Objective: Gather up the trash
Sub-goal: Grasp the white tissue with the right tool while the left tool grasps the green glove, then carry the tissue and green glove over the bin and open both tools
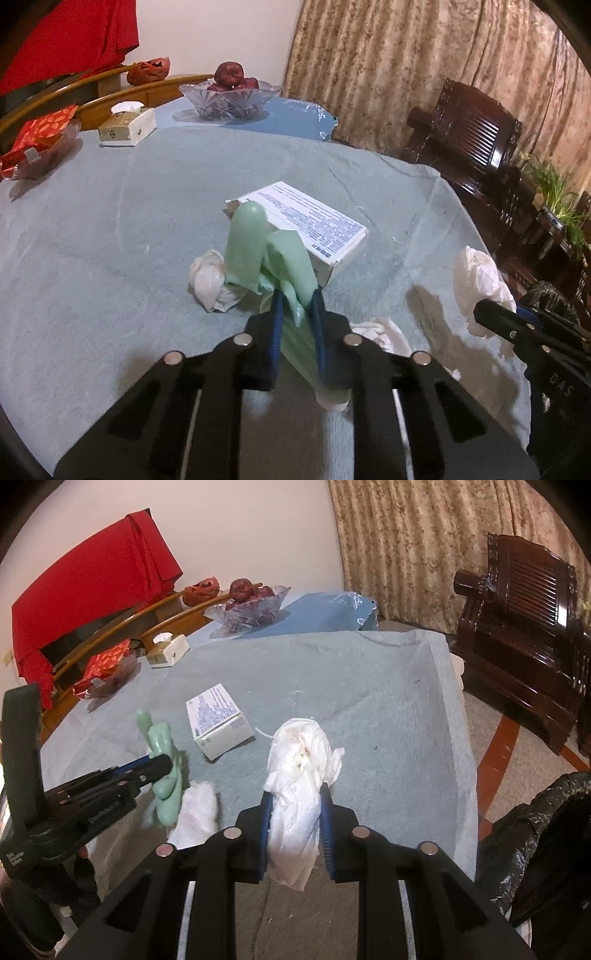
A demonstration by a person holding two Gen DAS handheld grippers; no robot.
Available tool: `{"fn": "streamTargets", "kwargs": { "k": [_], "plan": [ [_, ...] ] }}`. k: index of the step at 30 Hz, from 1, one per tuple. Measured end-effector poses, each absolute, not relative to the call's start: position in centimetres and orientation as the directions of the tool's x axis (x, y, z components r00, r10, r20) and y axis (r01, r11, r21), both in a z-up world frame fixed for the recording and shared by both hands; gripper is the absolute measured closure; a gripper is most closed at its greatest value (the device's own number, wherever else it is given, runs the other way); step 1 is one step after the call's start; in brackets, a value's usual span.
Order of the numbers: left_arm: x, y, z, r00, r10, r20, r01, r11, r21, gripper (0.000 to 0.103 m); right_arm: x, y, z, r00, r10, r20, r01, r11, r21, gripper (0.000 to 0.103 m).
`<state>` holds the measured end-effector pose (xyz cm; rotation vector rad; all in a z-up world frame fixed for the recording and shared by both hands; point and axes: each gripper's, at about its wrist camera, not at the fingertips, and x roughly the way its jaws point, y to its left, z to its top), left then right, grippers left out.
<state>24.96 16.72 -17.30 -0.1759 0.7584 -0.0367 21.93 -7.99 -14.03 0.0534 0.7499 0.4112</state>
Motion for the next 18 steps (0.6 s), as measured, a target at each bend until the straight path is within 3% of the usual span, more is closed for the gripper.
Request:
{"fn": "streamTargets", "kwargs": {
  "k": [18],
  "plan": [
    [20.6,16.0,-10.9,0.808,-0.13,-0.575,0.031,0.983,-0.178,0.092,19.1,-8.8,-9.8,0.707,0.402,-0.582,-0.366,0.912,0.185,0.08]
  ]
}}
